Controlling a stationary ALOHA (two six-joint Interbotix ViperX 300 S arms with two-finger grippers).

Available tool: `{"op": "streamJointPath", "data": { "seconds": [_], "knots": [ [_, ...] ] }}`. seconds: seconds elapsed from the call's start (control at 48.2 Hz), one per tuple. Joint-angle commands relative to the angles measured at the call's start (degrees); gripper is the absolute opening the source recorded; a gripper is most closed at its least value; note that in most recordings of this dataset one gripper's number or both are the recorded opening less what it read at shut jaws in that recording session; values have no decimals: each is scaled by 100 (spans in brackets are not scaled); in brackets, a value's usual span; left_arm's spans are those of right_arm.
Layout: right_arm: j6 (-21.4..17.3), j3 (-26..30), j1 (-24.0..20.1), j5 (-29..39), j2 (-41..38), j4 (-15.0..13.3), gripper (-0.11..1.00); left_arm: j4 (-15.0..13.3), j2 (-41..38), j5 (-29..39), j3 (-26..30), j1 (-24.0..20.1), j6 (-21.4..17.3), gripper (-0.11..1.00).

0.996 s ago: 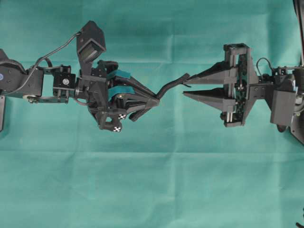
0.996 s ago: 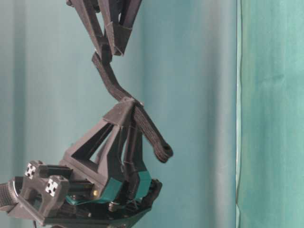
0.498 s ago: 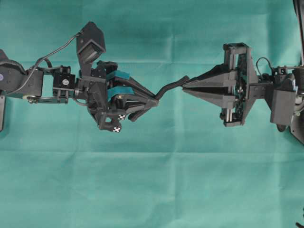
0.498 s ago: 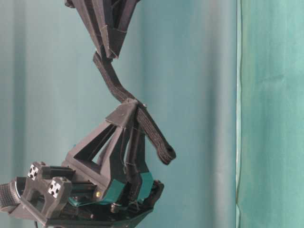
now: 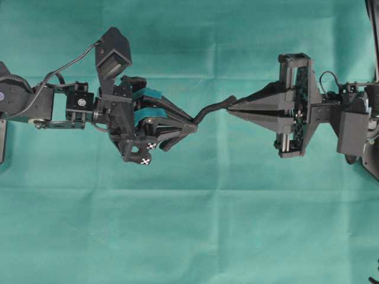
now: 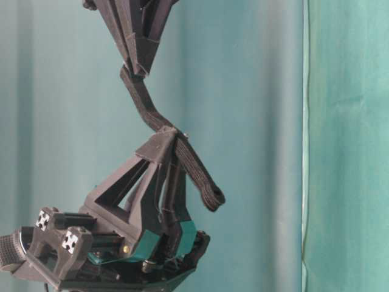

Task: Peel off the Velcro with your right arm.
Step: 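Close the right gripper on the upper Velcro layer, then pull the right gripper away to peel the layers apart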

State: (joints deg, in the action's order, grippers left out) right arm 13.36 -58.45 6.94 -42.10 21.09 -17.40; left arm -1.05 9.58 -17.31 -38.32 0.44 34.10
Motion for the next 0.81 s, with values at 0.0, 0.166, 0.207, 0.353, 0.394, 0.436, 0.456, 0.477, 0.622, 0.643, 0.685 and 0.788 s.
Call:
{"op": "streamJointPath", "data": {
  "seconds": [0.0, 0.166, 0.207, 0.353, 0.394, 0.436, 0.456, 0.477, 0.622, 0.643, 0.685, 0.788],
  "knots": [
    [0, 70, -18, -26, 18, 9, -9, 0, 97, -70, 62, -18, -9, 10],
    [-18, 70, -18, -18, 18, 9, -9, 0, 97, -70, 62, -18, -9, 10],
    [-18, 70, -18, -18, 26, 9, -9, 0, 97, -88, 62, -18, -9, 10],
    [-35, 70, -35, -18, 18, 9, -9, -9, 97, -97, 62, -18, -18, 10],
    [-35, 70, -62, -18, 9, 9, -9, 0, 97, -97, 62, -18, -18, 10],
    [-35, 88, -79, -18, -9, 0, -9, -9, 97, -97, 62, -18, -18, 10],
    [-35, 88, -88, -18, -26, 0, -9, 0, 97, -97, 62, -18, -18, 10],
    [-35, 88, -105, -18, -35, 0, -9, 0, 97, -97, 62, -18, -18, 10],
    [-35, 158, -167, -18, -202, 0, -9, 0, 97, -141, 62, -18, -18, 10],
    [-35, 167, -176, -18, -229, 0, -9, 0, 97, -149, 62, -18, -18, 10],
    [-35, 193, -185, -18, -281, 0, -9, -9, 97, -149, 62, -26, -18, 10],
    [-35, 264, -211, -18, -396, 0, -9, 0, 97, -158, 62, -18, -18, 10]
  ]
}}
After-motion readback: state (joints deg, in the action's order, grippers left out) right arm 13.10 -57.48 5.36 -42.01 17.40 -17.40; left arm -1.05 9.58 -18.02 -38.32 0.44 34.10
